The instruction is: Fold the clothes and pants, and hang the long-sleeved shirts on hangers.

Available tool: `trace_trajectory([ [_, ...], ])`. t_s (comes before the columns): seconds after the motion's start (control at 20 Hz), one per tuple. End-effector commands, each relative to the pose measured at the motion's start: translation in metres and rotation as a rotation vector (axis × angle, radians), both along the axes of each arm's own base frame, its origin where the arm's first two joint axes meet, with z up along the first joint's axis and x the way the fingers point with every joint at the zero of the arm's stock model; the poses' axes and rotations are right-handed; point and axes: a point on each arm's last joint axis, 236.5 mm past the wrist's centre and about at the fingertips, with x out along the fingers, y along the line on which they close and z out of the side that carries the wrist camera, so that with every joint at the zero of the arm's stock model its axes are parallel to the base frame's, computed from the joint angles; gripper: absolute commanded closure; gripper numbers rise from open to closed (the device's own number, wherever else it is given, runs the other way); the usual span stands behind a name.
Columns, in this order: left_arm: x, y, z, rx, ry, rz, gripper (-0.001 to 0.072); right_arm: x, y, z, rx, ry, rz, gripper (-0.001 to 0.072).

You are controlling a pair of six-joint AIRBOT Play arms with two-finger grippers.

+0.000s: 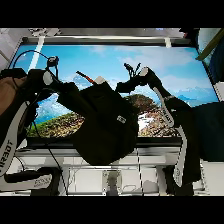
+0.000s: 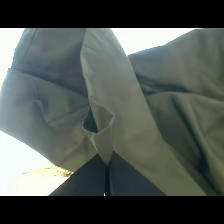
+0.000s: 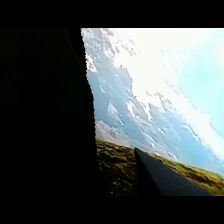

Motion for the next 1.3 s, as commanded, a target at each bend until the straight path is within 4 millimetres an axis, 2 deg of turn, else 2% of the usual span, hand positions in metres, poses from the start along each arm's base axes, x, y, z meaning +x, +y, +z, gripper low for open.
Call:
trace_trajectory([
  [0.0,-0.007,0.0,0.0,0.017,0.021,-0.016,0.0695,-0.012,0.008,-0.009,-0.001,0.04,0.043,0.0265],
  [0.05,-0.007,-0.001,0.0,0.017,0.021,-0.019,0.0695,-0.016,0.012,-0.008,0.006,0.033,0.072,0.0282],
  [0.2,-0.008,-0.005,0.0,0.017,0.023,-0.028,0.0695,-0.021,0.019,-0.006,0.02,0.034,0.098,0.0635],
  [0.25,-0.01,-0.004,0.0,0.018,0.028,-0.028,0.0695,-0.021,0.02,-0.004,0.026,0.034,0.096,0.0692],
  [0.35,-0.011,-0.004,0.007,0.02,0.016,-0.036,0.0695,-0.011,0.011,0.005,0.029,0.012,0.079,0.0693],
  [0.45,-0.006,-0.004,0.026,0.017,-0.052,-0.049,0.0695,0.008,-0.008,0.027,0.04,-0.035,0.04,0.0693],
  [0.55,0.005,-0.006,0.055,-0.002,-0.165,-0.049,0.0695,0.027,-0.042,0.058,0.044,-0.094,-0.024,0.0694],
  [0.7,0.024,-0.02,0.101,-0.043,-0.358,-0.066,0.0695,0.047,-0.112,0.109,0.021,-0.163,-0.142,0.0694],
  [0.75,0.03,-0.029,0.111,-0.057,-0.41,-0.082,0.0695,0.049,-0.138,0.124,0.0,-0.181,-0.18,0.0694],
  [0.85,0.034,-0.057,0.115,-0.059,-0.457,-0.156,0.0695,0.045,-0.183,0.148,-0.05,-0.193,-0.241,0.0694],
  [0.95,0.028,-0.09,0.1,-0.042,-0.43,-0.254,0.0695,0.034,-0.226,0.158,-0.128,-0.174,-0.291,0.0694],
  [1.05,0.019,-0.103,0.066,-0.029,-0.325,-0.282,0.0696,0.013,-0.264,0.157,-0.204,-0.108,-0.329,0.0694],
  [1.15,0.012,-0.099,0.018,-0.035,-0.174,-0.216,0.0695,-0.006,-0.28,0.147,-0.217,-0.01,-0.345,0.0693],
  [1.25,0.013,-0.102,-0.022,-0.038,-0.085,-0.2,0.0692,-0.02,-0.281,0.129,-0.212,0.071,-0.352,0.0691],
])
